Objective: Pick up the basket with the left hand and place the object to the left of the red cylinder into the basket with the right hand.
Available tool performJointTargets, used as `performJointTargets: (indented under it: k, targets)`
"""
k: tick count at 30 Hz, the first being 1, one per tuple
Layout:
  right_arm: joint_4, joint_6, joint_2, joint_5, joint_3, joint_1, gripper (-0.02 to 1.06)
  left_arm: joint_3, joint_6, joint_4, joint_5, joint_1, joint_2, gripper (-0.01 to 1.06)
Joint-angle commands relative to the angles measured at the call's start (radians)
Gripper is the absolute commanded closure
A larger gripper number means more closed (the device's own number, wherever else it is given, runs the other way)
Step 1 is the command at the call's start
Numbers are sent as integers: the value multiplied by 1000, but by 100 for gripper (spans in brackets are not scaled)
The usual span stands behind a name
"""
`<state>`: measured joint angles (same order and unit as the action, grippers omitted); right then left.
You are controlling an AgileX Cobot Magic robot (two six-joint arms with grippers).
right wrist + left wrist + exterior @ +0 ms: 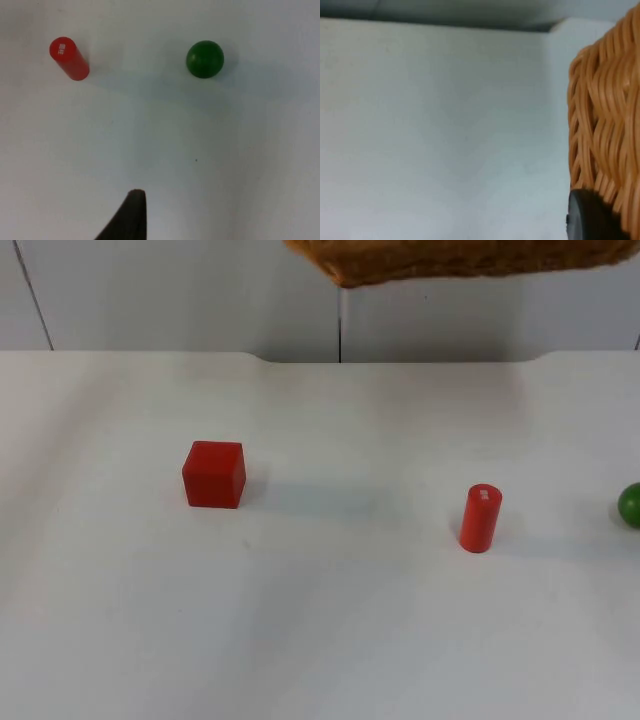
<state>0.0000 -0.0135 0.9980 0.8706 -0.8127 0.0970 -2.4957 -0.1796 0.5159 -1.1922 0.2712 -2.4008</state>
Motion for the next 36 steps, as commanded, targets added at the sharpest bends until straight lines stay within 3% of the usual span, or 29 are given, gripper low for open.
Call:
performJointTargets:
  k: [1, 7, 12, 16, 17, 20, 21, 22, 26, 27, 31, 32, 36]
  targets:
    - [-6, -6, -2, 1, -4, -5, -1, -4, -10, 1, -29, -6, 15, 105]
    - [-6, -6, -2, 1, -4, -5, -1, 55, -3, -35, -29, 5, 65, 105]
    - [-8, -6, -2, 6, -4, -5, -1, 179, 19, -62, -29, 7, 128, 105]
    - [-16, -6, -2, 8, -4, -5, -1, 424, 54, -53, -19, 10, 237, 105]
    - [-16, -6, -2, 8, -4, -5, -1, 424, 54, -53, -19, 10, 237, 105]
    - [-16, -6, -2, 8, -4, -5, -1, 750, 114, -16, 130, 2, 414, 105]
    - [-16, -6, -2, 8, -4, -5, -1, 849, 163, -14, 148, -6, 464, 105]
    - [-16, -6, -2, 8, -4, -5, -1, 849, 163, -14, 148, -6, 464, 105]
    - [-14, -6, -2, 11, -4, -5, -1, 1234, 277, -7, 240, -17, 735, 105]
    - [-14, -6, -2, 11, -4, -5, -1, 1234, 277, -7, 240, -17, 735, 105]
    - [18, -6, -2, 14, -4, -5, -1, 1613, 303, 10, 378, -17, 1007, 105]
    - [18, -6, -2, 14, -4, -5, -1, 1613, 303, 10, 378, -17, 1007, 105]
    - [92, -64, -2, 11, -4, -5, -1, 1876, 307, 79, 406, -17, 1200, 105]
